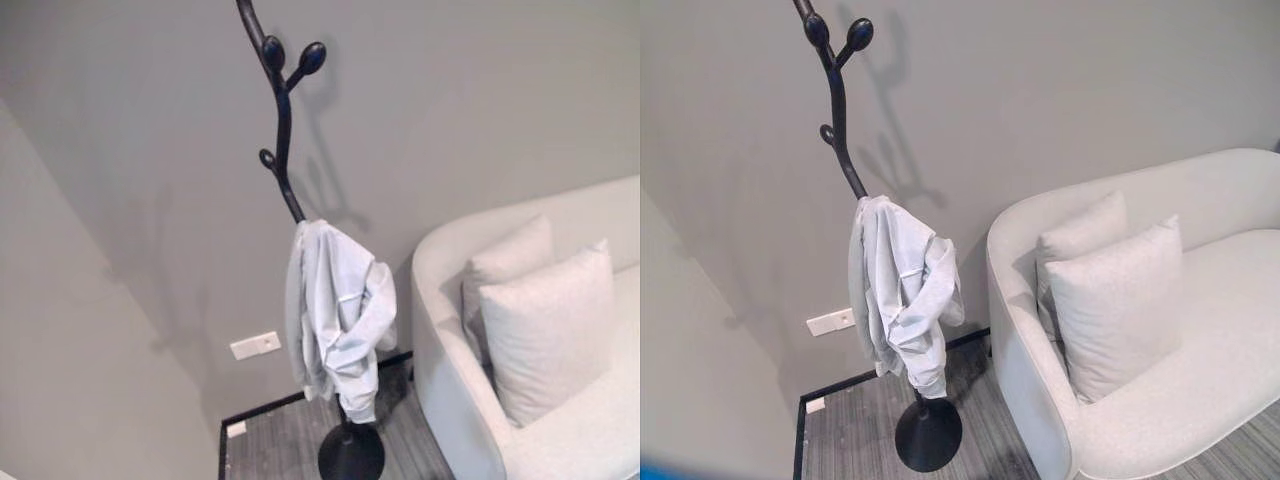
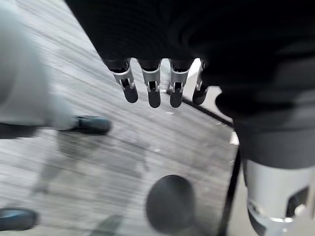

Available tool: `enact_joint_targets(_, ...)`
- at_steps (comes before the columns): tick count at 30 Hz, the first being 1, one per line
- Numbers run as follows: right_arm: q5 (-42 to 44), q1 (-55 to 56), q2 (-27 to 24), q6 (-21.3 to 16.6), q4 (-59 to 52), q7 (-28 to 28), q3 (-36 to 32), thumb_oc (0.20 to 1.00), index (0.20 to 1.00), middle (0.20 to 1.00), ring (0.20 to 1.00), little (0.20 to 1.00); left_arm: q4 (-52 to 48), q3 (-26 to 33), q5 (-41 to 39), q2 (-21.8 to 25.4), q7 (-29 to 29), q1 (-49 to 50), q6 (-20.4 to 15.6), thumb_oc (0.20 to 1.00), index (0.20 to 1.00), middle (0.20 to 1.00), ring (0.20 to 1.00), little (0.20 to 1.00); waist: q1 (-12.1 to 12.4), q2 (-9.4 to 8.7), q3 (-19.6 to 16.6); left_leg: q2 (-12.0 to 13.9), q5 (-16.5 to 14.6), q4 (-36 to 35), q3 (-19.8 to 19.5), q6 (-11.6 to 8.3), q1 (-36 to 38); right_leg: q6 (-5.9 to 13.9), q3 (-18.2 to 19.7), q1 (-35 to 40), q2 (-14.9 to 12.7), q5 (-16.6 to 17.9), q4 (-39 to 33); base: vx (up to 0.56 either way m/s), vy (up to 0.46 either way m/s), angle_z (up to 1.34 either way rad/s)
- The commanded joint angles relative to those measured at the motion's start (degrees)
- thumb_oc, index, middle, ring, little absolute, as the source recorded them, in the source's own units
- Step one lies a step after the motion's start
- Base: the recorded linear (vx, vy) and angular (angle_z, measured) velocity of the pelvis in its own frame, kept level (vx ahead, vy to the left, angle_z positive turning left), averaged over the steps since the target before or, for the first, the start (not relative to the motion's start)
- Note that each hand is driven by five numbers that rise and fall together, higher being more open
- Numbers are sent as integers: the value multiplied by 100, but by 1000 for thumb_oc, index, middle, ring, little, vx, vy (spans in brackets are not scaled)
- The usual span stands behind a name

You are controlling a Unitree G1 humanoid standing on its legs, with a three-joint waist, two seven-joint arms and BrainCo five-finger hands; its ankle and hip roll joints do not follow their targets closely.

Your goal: Hang the clothes on the sofa on the clothes rack.

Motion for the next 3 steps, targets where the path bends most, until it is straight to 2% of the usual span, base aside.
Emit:
enact_joint_targets(1,292,-557,-315,654,581,170,-234,1000,1000,1000,1000,1000,-198,185,270,431,-239,-413,6,1000,1000,1000,1000,1000,81,-105,298,464,-374,71,-157,-342,448,-193,-414,162,11,1107,-178,17,-55,11)
enact_joint_targets(3,321,-616,-367,805,771,302,-237,1000,1000,1000,1000,1000,-181,-111,550,440,-325,-463,31,1000,1000,1000,1000,1000,124,-87,288,473,-347,71,-204,-344,430,-202,-488,197,11,1105,-197,36,-58,10)
